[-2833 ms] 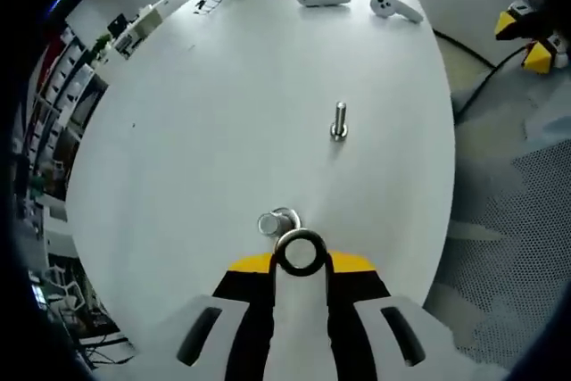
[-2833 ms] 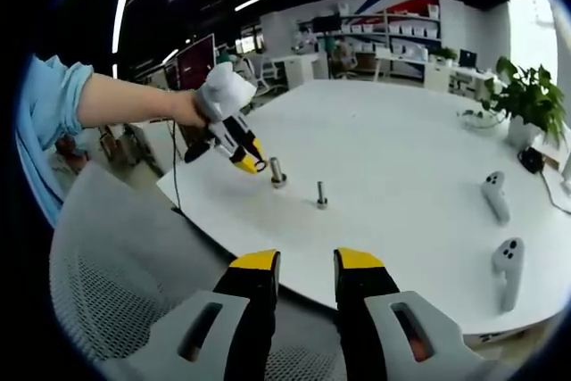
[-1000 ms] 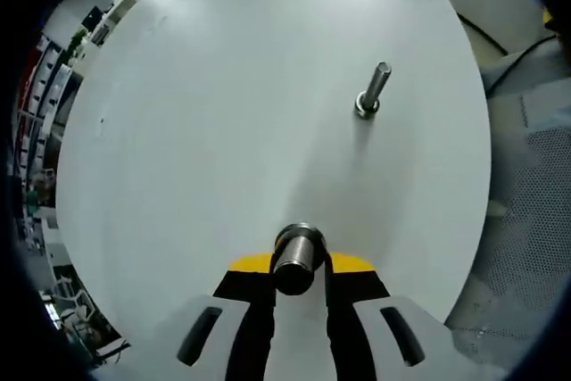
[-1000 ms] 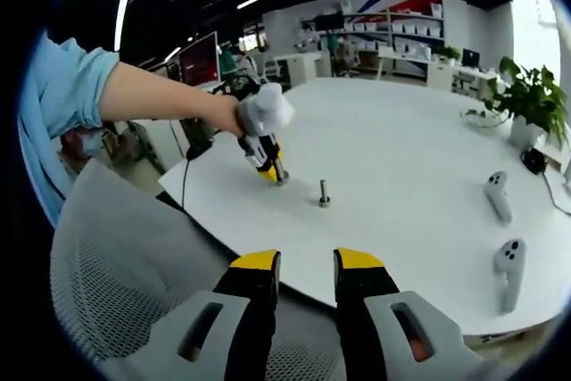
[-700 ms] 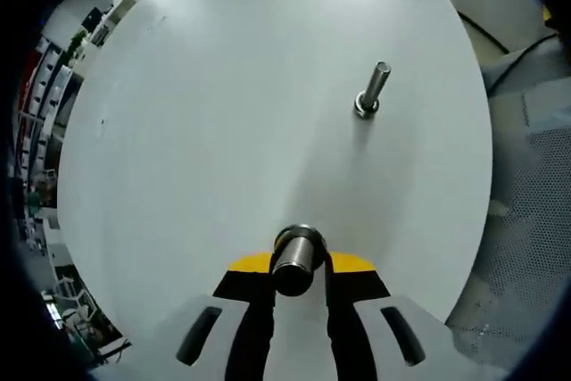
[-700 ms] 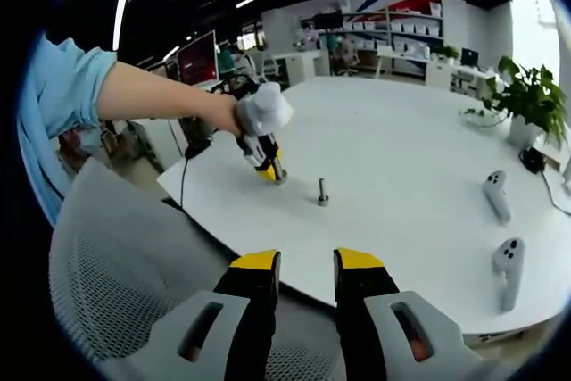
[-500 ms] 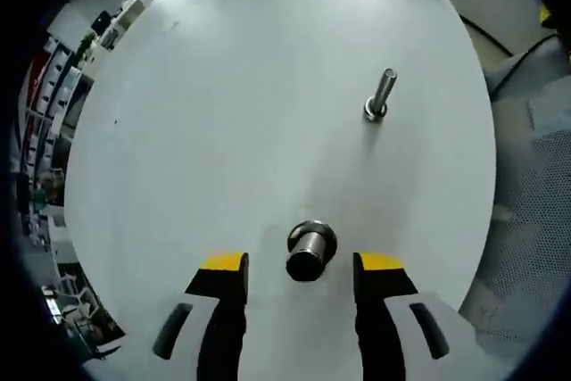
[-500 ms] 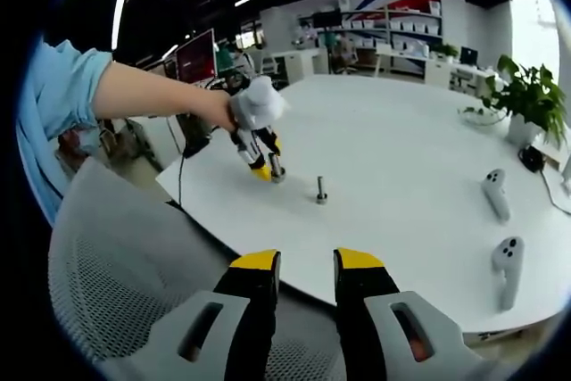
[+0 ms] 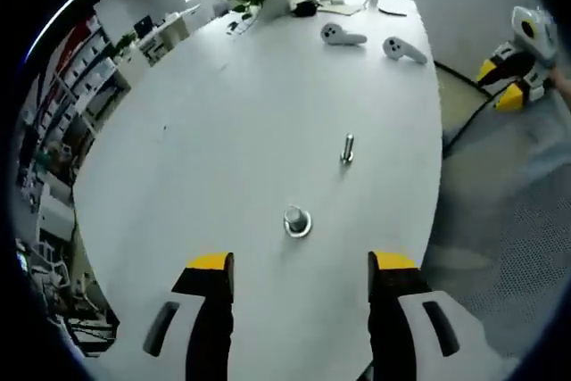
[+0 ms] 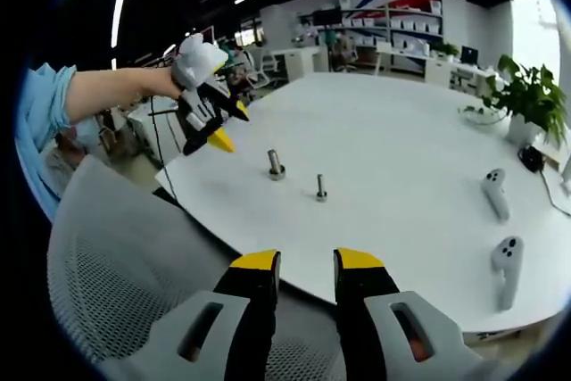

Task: Place the washer onto the threaded stud by aligning its center hole with the stud, sliding it down to the base, and recovering from edge contact or off-axis alignment until the washer reaches the visible bottom stop.

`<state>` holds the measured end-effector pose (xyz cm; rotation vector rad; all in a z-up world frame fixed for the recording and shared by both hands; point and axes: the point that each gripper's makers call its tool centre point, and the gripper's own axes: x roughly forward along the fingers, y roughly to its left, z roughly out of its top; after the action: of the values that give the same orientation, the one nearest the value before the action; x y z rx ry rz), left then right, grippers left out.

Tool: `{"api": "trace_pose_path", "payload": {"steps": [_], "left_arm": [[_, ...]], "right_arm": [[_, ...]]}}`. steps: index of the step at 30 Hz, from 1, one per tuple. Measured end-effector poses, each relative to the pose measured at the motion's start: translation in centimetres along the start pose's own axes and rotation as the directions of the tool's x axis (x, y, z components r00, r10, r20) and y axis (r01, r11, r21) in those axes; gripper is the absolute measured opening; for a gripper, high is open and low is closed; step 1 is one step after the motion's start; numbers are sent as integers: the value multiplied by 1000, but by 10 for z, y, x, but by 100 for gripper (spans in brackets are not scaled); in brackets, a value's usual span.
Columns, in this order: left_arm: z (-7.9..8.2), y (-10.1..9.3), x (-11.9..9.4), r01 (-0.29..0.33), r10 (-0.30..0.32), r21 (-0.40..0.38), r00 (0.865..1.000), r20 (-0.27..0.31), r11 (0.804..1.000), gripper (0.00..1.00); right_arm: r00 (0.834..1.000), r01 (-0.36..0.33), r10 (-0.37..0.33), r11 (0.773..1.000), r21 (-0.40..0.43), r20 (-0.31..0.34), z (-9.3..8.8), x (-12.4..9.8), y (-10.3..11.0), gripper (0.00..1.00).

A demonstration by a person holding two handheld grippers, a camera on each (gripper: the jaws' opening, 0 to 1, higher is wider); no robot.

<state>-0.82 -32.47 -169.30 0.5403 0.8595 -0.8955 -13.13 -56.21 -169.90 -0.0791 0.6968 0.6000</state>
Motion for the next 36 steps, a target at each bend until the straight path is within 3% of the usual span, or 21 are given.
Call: {"api": "trace_pose_path", "payload": {"steps": [4,8,11,12,13,16,18,19,20,23,24,26,29,31,32,33,34,36], "left_arm": [[9,-16,-43,11,-1,-71,991,136,997,62],[8,-25,-82,-11,53,-161,964,261,987,67],[8,-31,-108,-17,119,-258,914,387,966,72],[6,-33,-115,-25,151,-280,885,440,960,74],[1,-36,-121,-25,179,-315,864,470,949,77],[-15,-41,-125,-33,254,-407,825,504,913,85],[-25,-40,-128,-57,336,-474,780,528,878,91],[-26,-40,-129,-50,359,-499,757,546,865,93],[-27,-45,-128,-19,380,-535,725,574,845,96],[-40,-47,-123,-7,441,-612,700,562,791,99],[-44,-45,-122,-44,476,-621,685,552,783,99],[-47,-48,-123,-75,503,-623,669,547,778,99],[-50,-56,-117,-96,507,-622,682,527,777,99],[-49,-60,-111,-94,510,-626,679,528,774,99],[-51,-62,-105,-93,501,-626,694,517,775,99],[-57,-62,-100,-119,494,-619,726,480,776,99],[-58,-59,-101,-148,507,-611,723,470,778,99],[-53,-59,-105,-135,505,-604,703,500,786,98]], "right_arm": [[1000,1,-1,1000,1,-2,0,0,0,26],[1000,-1,1,1000,1,12,2,-1,0,26],[1000,-4,4,1000,-1,19,3,-1,0,26],[1000,-3,3,1000,1,23,3,-1,0,26],[1000,-1,1,1000,3,25,3,-2,0,26],[1000,8,-8,1000,16,30,3,-2,-2,26],[1000,10,-11,1000,22,27,2,-3,-3,26],[1000,10,-11,1000,24,25,2,-3,-3,27],[1000,10,-10,1000,25,21,1,-3,-3,27],[1000,7,-8,1000,26,15,0,-3,-2,27],[1000,6,-6,1000,27,15,0,-3,-2,27],[1000,6,-6,1000,29,19,0,-3,-2,27],[999,11,-12,999,40,39,3,-4,-4,27],[999,10,-12,999,44,36,2,-4,-4,27],[999,10,-11,999,46,33,2,-4,-4,27],[999,11,-13,999,47,35,2,-3,-5,27],[999,13,-15,999,52,37,2,-4,-6,27],[999,13,-15,998,59,40,2,-4,-5,27]]}}
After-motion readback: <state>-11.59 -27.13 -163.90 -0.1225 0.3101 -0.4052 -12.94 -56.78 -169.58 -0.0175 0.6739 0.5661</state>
